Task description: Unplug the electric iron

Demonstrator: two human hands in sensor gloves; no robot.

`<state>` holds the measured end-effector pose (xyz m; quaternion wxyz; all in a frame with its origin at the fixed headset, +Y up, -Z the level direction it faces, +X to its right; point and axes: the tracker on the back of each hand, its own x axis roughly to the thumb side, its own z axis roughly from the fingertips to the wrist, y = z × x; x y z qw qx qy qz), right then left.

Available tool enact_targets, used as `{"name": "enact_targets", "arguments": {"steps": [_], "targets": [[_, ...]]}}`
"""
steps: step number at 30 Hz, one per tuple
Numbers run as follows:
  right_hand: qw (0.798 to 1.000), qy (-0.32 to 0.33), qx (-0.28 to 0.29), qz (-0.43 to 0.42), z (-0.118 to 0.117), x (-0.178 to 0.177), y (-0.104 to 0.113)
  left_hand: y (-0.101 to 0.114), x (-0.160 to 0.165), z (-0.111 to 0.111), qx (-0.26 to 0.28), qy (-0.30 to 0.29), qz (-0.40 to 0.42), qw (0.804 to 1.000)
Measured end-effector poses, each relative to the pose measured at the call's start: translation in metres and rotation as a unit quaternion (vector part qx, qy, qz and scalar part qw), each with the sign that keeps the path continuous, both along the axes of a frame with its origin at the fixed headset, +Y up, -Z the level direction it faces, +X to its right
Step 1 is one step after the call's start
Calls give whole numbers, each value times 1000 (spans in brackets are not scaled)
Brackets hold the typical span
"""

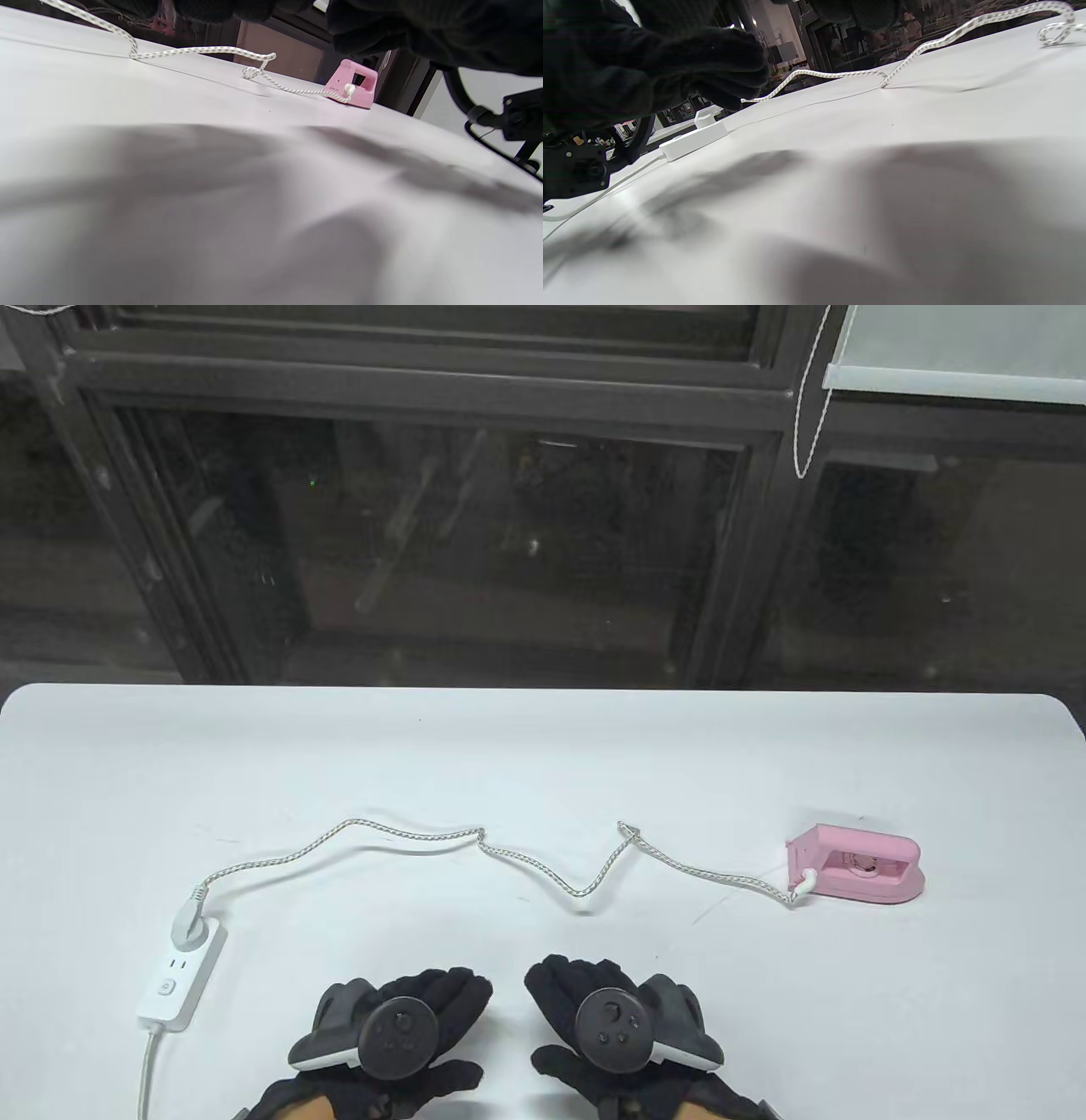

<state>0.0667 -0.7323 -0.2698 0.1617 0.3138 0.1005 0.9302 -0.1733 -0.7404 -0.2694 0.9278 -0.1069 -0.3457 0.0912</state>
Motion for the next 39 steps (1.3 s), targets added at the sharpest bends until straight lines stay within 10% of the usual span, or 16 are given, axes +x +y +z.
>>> {"name": "enact_targets", "arguments": {"steps": [22,27,34,39], "targets": [[1000,2,-12,0,0,0,0,-10,0,-3,-45,6,-12,999],[1000,2,-17,3,1,0,0,4,-17,-12,14,91,-58,994],[1000,-7,-27,2,-3,3,0,45,-160,-30,113,396,96,906],[999,-5,-33,11,-2,3,0,3,-252,-25,-24,574,67,816]]}}
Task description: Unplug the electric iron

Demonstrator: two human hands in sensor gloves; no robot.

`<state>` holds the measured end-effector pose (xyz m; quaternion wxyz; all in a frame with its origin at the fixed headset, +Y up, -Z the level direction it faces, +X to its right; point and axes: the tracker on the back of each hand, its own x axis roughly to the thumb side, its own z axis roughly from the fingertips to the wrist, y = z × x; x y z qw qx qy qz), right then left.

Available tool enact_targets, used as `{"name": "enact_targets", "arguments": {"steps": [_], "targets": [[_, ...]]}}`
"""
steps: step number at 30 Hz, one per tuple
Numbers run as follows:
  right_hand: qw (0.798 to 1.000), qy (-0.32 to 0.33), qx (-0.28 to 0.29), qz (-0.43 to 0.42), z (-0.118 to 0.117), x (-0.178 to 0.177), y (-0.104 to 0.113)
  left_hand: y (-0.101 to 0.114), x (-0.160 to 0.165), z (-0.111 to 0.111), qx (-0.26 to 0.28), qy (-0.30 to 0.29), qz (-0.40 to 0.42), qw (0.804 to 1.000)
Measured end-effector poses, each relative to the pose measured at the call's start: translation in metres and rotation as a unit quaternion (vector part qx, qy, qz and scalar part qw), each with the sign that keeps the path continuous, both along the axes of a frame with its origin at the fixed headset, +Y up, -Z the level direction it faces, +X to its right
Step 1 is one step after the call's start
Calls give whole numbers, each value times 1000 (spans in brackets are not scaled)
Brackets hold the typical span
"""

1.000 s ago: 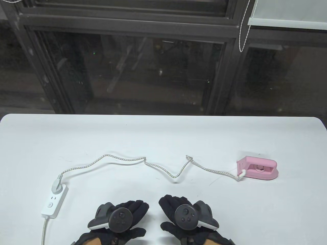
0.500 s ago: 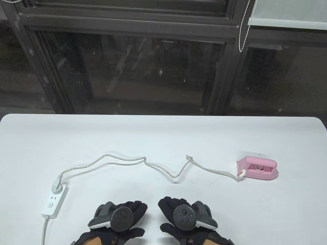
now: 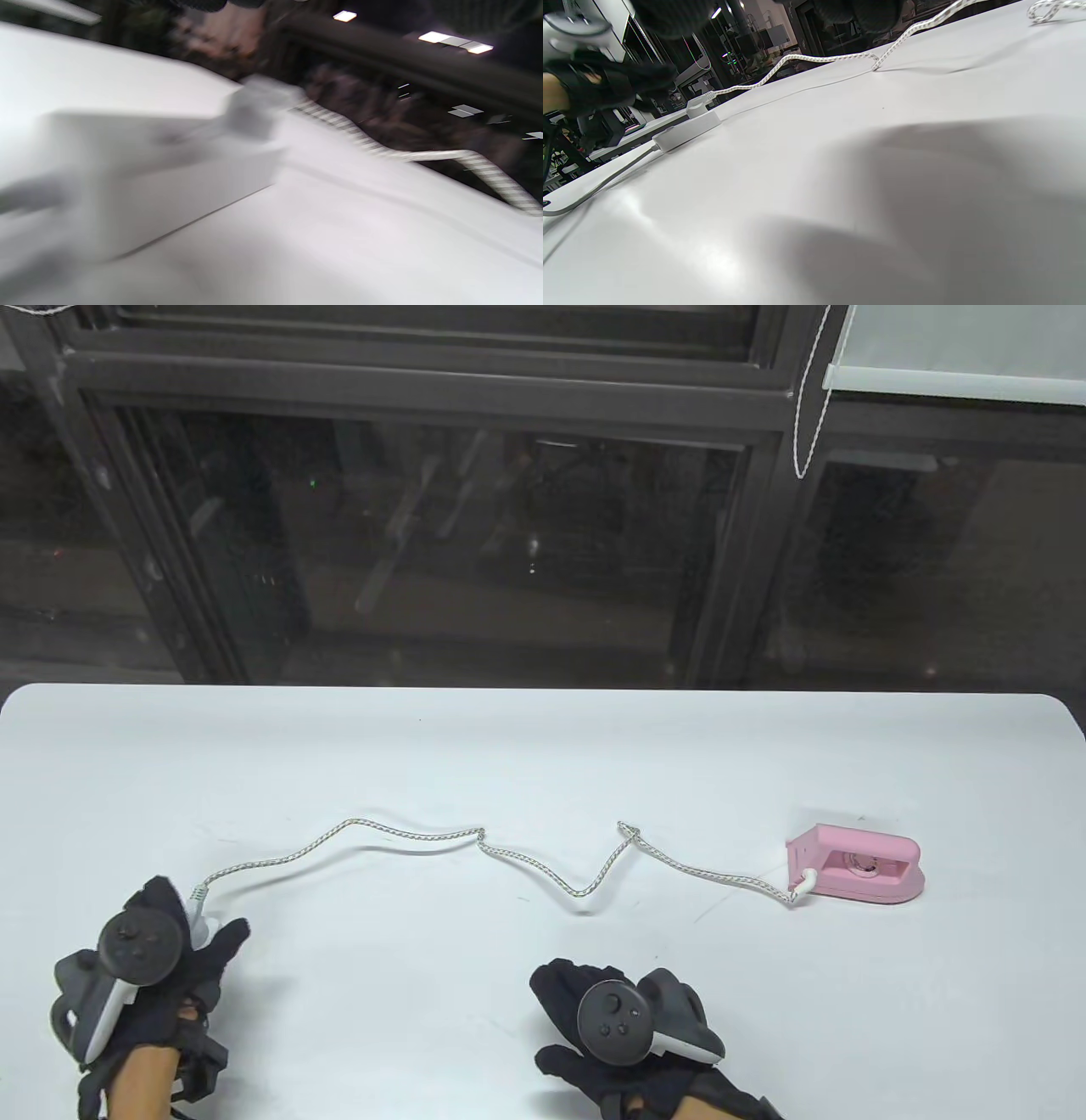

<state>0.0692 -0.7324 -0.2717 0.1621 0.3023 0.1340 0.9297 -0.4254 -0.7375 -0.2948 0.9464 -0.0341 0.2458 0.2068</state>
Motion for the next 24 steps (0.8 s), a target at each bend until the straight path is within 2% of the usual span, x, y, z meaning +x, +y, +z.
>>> {"name": "enact_targets", "arguments": {"steps": [3,5,7,13,17,20,24], "targets": [[1000,1,-1,1,2,0,0,-25,-10,2,-69,23,60,996],[1000,5,-2,4,3,-1,-1,-41,-9,-1,-112,10,38,993],[1000,5,-6,8,3,0,0,-42,-4,-2,-140,2,16,990],[1000,0,-8,4,2,1,0,-47,-5,-5,-91,32,-21,995],[1000,1,-12,7,1,0,0,-45,-2,-8,-76,24,-18,997],[1000,-3,-13,-4,1,1,3,-44,11,-14,-73,-25,-19,997],[1000,-9,-7,-12,0,2,6,-43,62,-29,-63,-144,-38,987]]}}
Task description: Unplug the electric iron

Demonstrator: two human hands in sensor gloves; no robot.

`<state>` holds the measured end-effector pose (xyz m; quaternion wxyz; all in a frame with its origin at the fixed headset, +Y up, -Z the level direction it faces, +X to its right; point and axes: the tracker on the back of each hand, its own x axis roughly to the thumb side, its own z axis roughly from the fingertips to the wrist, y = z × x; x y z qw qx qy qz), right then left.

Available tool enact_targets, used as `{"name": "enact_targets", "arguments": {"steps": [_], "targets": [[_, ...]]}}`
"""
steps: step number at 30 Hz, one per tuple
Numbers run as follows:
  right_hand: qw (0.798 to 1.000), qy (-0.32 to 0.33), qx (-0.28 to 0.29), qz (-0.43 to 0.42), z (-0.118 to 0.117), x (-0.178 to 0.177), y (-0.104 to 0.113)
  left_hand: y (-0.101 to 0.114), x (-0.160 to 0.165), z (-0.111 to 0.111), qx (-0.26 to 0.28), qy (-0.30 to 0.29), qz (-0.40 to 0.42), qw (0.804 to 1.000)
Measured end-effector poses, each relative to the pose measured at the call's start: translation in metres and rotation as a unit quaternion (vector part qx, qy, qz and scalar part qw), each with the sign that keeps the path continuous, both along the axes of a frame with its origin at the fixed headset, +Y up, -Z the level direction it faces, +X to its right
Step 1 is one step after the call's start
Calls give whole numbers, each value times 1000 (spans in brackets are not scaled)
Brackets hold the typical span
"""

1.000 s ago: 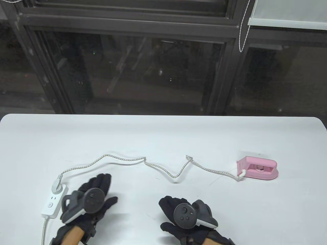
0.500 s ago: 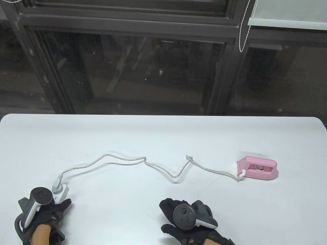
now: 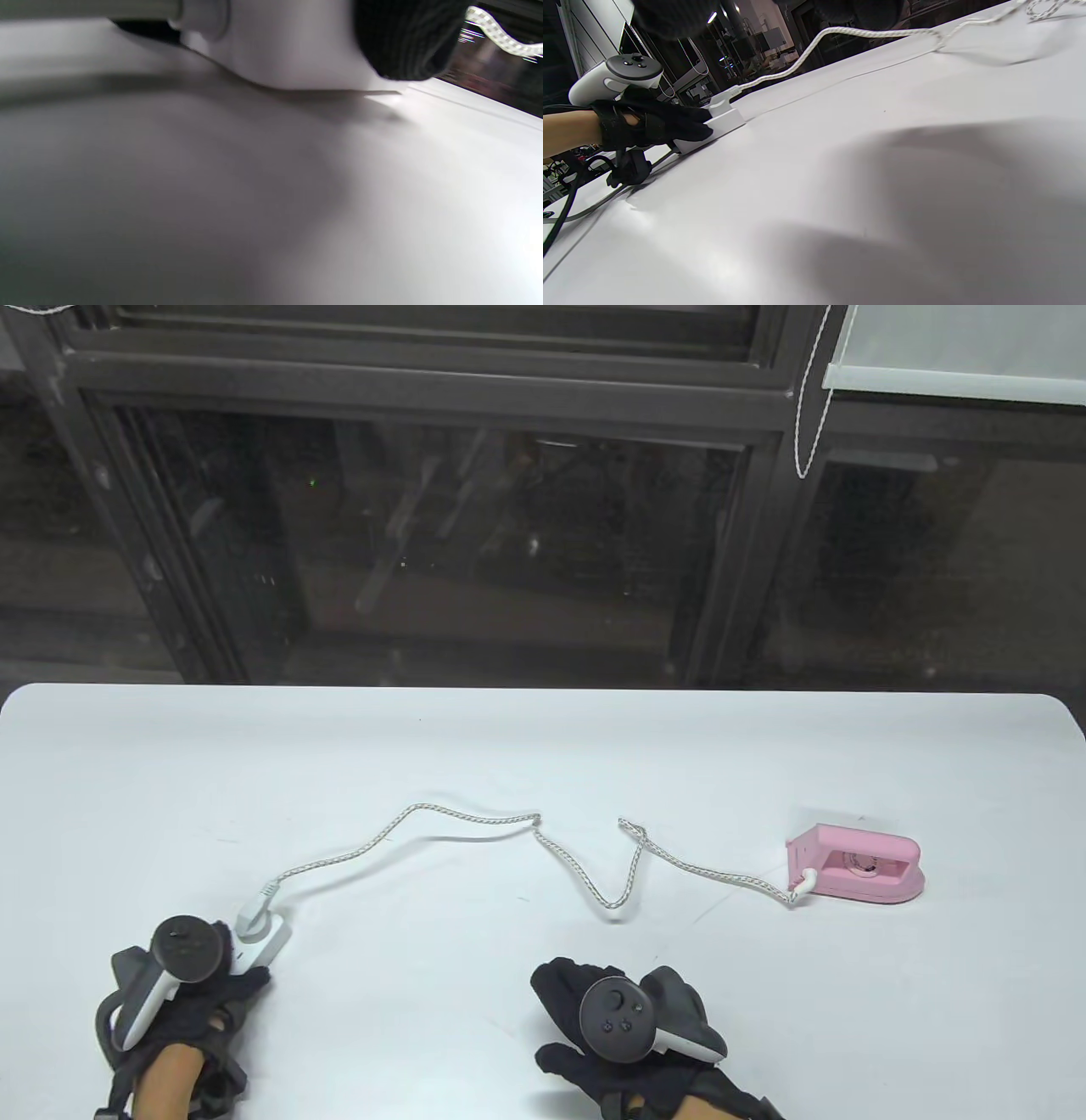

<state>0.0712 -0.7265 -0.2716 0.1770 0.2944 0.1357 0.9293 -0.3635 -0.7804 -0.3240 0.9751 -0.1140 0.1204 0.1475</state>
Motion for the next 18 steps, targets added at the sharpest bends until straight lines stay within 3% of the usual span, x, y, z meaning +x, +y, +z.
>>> {"name": "enact_targets", "arguments": {"steps": [3,7,11,12,15,18], "targets": [[1000,-4,8,-13,-1,1,3,0,57,-6,4,-102,-11,995],[1000,-4,20,-16,-1,2,5,0,141,4,3,-239,-6,971],[999,8,35,-2,4,-3,2,0,216,32,-4,-393,-10,920],[999,16,36,6,6,-6,0,-1,227,39,-3,-424,-15,905],[998,47,27,31,12,-19,-9,-1,241,54,1,-462,-21,887],[997,57,30,33,15,-30,-17,-1,240,55,-1,-471,-16,882]]}}
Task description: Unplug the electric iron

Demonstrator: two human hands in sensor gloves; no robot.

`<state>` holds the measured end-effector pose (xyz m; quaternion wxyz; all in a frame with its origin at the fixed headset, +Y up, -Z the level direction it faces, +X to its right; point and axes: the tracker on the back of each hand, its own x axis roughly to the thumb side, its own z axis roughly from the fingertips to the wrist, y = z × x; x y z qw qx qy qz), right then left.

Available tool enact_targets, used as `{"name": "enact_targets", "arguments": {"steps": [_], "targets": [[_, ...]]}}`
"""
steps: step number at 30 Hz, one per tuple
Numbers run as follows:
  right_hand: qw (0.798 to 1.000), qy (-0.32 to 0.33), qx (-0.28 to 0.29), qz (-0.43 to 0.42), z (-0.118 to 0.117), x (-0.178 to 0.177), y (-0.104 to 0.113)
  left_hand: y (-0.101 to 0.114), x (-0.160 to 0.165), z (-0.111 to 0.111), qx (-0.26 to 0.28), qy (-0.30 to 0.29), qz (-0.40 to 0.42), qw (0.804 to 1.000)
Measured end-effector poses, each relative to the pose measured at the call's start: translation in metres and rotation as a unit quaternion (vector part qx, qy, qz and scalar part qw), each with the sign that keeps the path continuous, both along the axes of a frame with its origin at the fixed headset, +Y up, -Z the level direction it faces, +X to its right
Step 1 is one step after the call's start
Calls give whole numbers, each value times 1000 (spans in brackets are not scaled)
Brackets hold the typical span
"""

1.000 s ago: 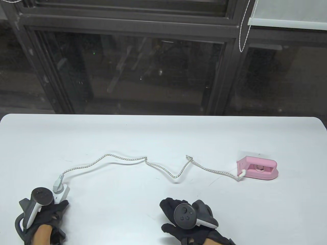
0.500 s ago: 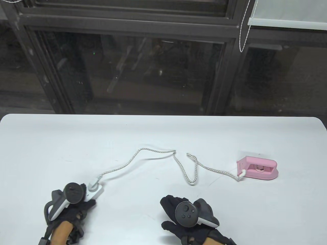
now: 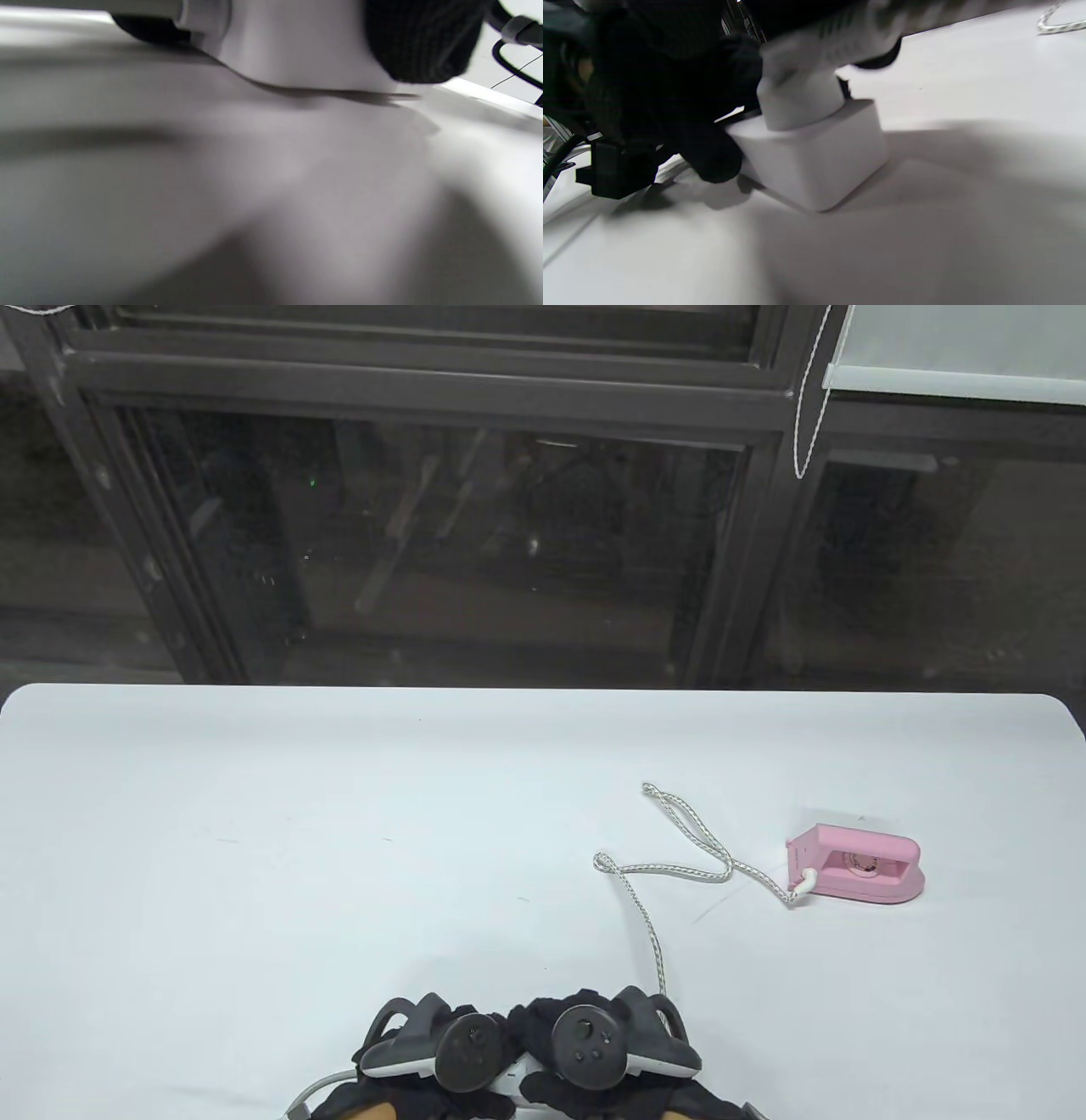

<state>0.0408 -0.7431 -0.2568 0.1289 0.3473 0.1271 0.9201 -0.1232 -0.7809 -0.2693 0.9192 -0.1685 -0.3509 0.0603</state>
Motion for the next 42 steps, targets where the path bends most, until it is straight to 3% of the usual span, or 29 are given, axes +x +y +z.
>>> {"name": "enact_targets", "arguments": {"steps": [3,17,31,34,35,37,40,42], "targets": [[999,-7,40,1,-3,-5,-5,-1,-1,-1,-6,-3,4,1000],[996,-21,53,74,-2,2,3,-1,1,0,5,-11,-3,1000],[994,16,89,67,1,0,2,0,4,2,12,-15,-23,1000],[993,-7,116,-12,1,12,26,0,4,2,14,-16,-26,999],[988,-32,136,-64,-2,21,44,0,4,1,12,-14,-24,1000],[987,-72,127,-68,-8,35,55,0,4,1,14,-15,-22,1000],[986,-98,131,-31,-19,49,42,0,3,1,14,-14,-19,1000],[989,-94,105,42,-27,53,24,-1,3,1,15,-13,-13,1000]]}}
